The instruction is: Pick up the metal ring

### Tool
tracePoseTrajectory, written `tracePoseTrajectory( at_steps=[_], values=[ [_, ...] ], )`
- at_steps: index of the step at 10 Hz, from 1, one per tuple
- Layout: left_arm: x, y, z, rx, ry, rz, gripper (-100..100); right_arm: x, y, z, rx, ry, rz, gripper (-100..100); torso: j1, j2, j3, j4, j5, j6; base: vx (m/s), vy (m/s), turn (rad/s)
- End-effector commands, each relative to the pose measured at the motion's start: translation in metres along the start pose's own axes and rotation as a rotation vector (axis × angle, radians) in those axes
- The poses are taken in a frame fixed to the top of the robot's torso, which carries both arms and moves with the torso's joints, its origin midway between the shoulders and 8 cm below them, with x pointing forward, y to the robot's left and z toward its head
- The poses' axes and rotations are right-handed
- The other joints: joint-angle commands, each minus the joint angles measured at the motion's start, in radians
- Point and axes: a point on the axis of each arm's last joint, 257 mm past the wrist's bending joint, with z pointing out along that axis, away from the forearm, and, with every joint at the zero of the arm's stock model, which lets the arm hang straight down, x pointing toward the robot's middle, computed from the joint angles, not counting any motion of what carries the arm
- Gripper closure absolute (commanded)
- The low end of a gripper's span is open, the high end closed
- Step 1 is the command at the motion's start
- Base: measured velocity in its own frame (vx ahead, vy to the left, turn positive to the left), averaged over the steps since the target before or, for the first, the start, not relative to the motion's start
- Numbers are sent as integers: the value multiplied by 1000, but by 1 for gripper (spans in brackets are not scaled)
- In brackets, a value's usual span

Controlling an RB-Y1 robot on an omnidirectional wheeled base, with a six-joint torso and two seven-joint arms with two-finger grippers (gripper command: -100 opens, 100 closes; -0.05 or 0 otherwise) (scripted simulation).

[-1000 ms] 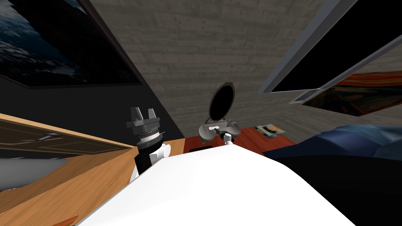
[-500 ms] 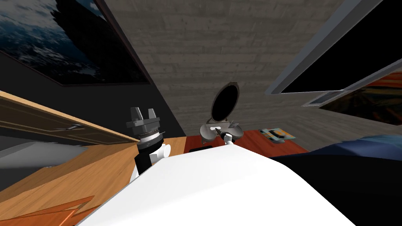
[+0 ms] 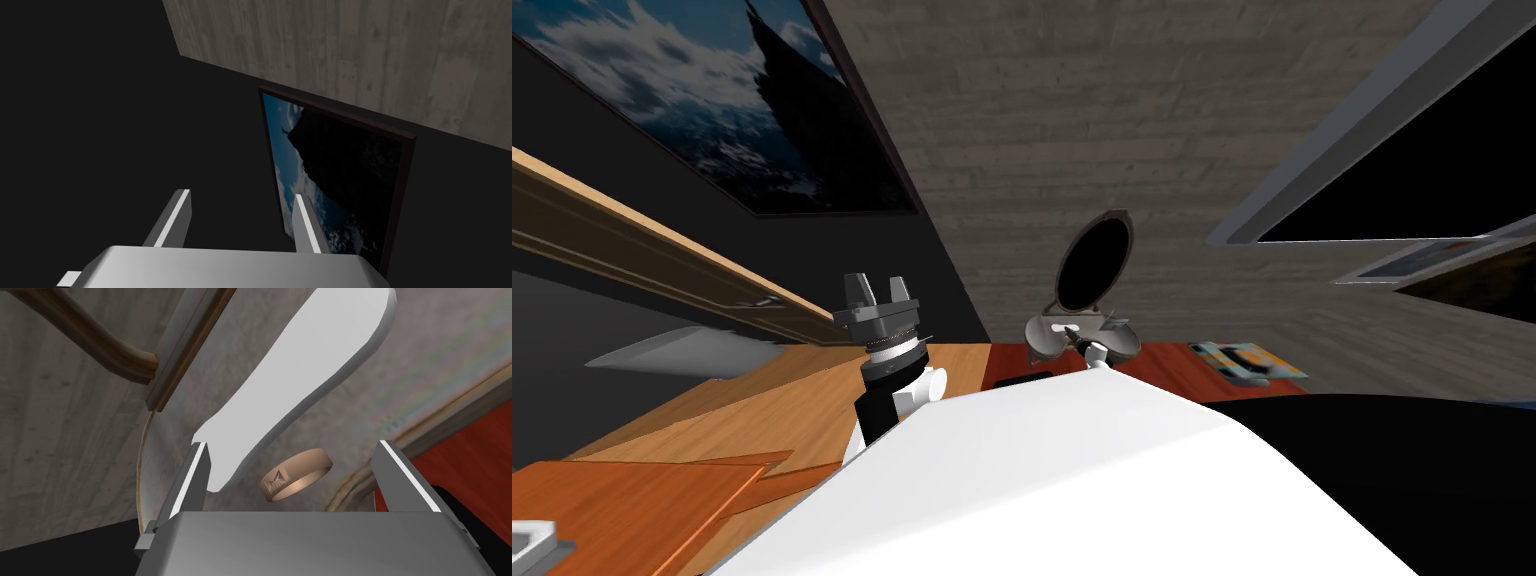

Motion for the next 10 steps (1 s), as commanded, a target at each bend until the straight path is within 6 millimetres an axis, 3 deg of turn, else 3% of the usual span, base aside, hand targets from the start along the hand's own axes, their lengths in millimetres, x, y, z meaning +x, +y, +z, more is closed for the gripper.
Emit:
tracePoseTrajectory(
  at_steps=[1,5,6,10],
  values=[
    [0,0,0,0,0,0,0,7,9,0,-20,21,20,-100,0,0,0,0,0,0,-35,-14,260],
    [0,0,0,0,0,0,0,13,18,0,-38,41,46,-100,-3,-4,-2,-1,-2,-1,-26,-14,112],
    [0,0,0,0,0,0,0,14,19,0,-40,42,43,100,-4,-5,-3,-2,-2,-1,0,0,0],
    [0,0,0,0,0,0,0,14,19,0,-40,42,44,100,-3,-6,-4,-2,-2,-1,0,0,0]
  ],
)
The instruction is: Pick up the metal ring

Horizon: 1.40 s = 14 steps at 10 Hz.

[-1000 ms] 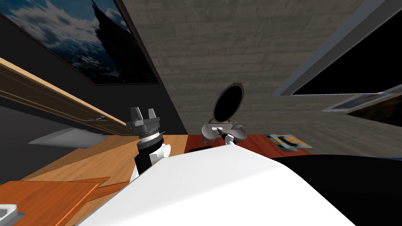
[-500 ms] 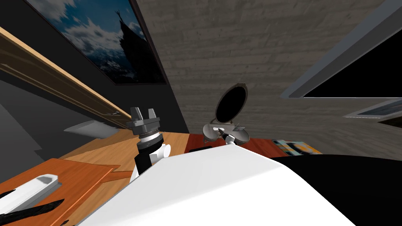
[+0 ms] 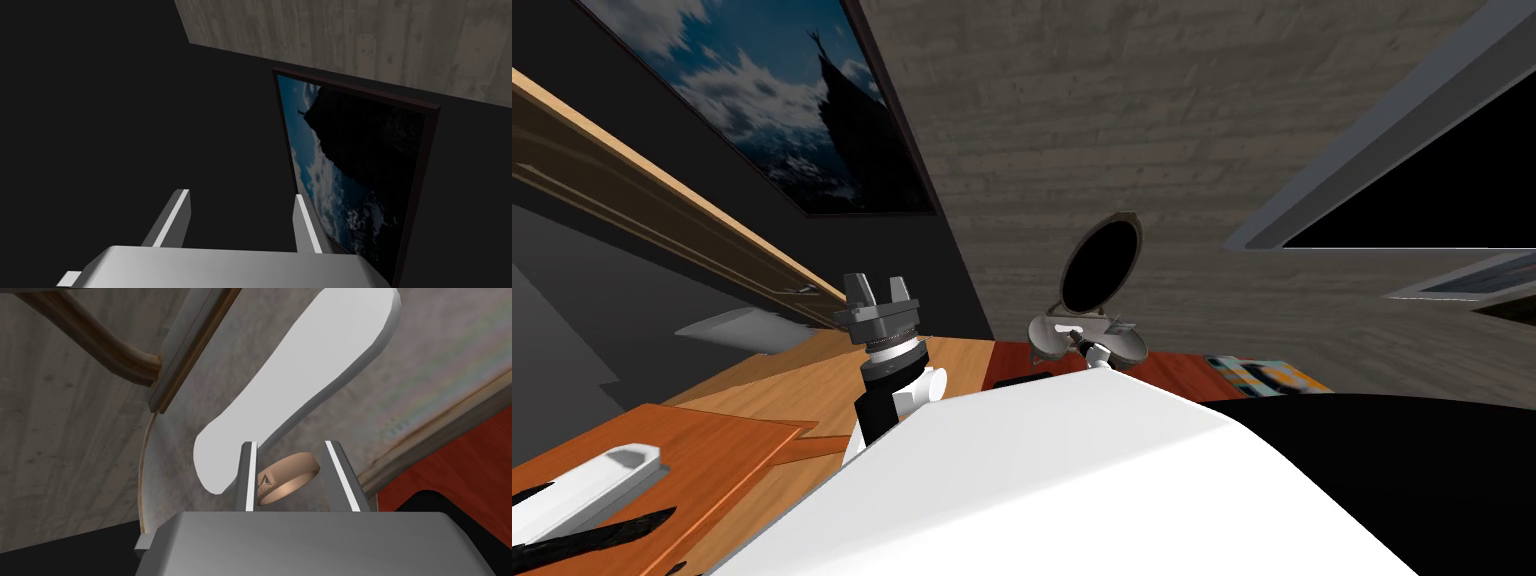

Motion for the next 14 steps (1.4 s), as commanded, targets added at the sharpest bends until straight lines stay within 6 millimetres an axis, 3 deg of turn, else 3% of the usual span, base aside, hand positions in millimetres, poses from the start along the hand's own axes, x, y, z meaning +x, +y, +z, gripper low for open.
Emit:
tracePoseTrajectory(
  at_steps=[1,2,7,13,14],
  values=[
    [0,0,0,0,0,0,0,0,0,0,0,0,0,0,0,0,0,0,0,0,0,0,0],
    [0,0,0,0,0,0,0,-2,-4,0,8,-8,-10,100,0,0,0,0,0,0,19,5,-124],
    [0,0,0,0,0,0,0,-26,-33,-2,66,-76,-80,100,2,-3,-2,-1,0,0,43,21,-238],
    [0,0,0,0,0,0,0,-47,-53,-5,101,-134,-134,100,1,-2,-1,0,1,0,26,18,-143],
    [0,0,0,0,0,0,0,-43,-50,-4,97,-124,-123,100,1,-2,-1,-1,1,0,13,12,-55]
  ],
)
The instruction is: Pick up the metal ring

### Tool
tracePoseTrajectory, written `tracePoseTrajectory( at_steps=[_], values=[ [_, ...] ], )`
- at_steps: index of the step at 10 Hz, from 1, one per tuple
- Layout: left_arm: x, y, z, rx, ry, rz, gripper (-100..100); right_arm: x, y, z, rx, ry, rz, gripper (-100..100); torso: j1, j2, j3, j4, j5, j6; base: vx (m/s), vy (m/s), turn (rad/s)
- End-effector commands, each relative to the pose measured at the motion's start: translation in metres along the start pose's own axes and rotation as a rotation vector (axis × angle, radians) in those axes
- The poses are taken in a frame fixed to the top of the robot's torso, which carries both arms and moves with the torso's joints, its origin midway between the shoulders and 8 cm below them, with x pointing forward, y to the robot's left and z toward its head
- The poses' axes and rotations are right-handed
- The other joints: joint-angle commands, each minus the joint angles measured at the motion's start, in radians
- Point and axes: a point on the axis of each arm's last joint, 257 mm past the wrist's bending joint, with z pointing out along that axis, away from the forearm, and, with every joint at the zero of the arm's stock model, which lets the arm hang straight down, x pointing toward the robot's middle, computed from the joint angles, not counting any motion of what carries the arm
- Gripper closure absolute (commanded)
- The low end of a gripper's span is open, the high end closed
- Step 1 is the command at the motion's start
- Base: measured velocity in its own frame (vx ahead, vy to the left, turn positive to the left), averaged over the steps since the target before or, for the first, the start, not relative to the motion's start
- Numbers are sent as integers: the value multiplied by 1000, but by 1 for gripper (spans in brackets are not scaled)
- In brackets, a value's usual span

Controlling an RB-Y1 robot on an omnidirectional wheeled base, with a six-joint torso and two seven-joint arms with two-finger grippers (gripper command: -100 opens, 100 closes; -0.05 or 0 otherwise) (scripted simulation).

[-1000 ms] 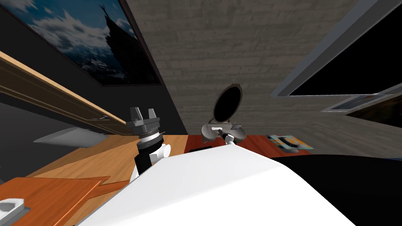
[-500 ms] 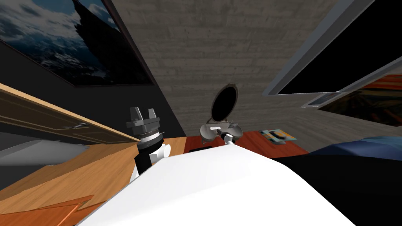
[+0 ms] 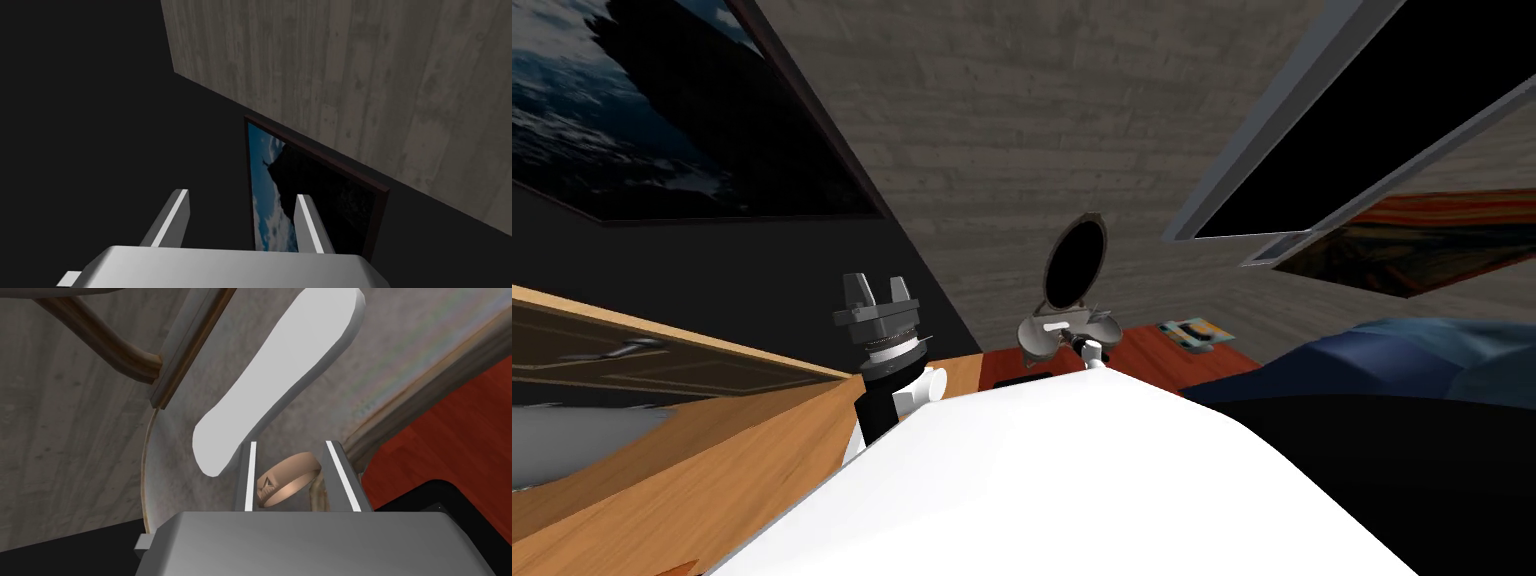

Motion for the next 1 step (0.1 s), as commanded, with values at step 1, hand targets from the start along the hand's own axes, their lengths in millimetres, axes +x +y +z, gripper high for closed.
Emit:
tracePoseTrajectory(
  at_steps=[1],
  values=[
    [0,0,0,0,0,0,0,0,0,0,0,0,0,0,0,0,0,0,0,0,0,0,0]
  ],
)
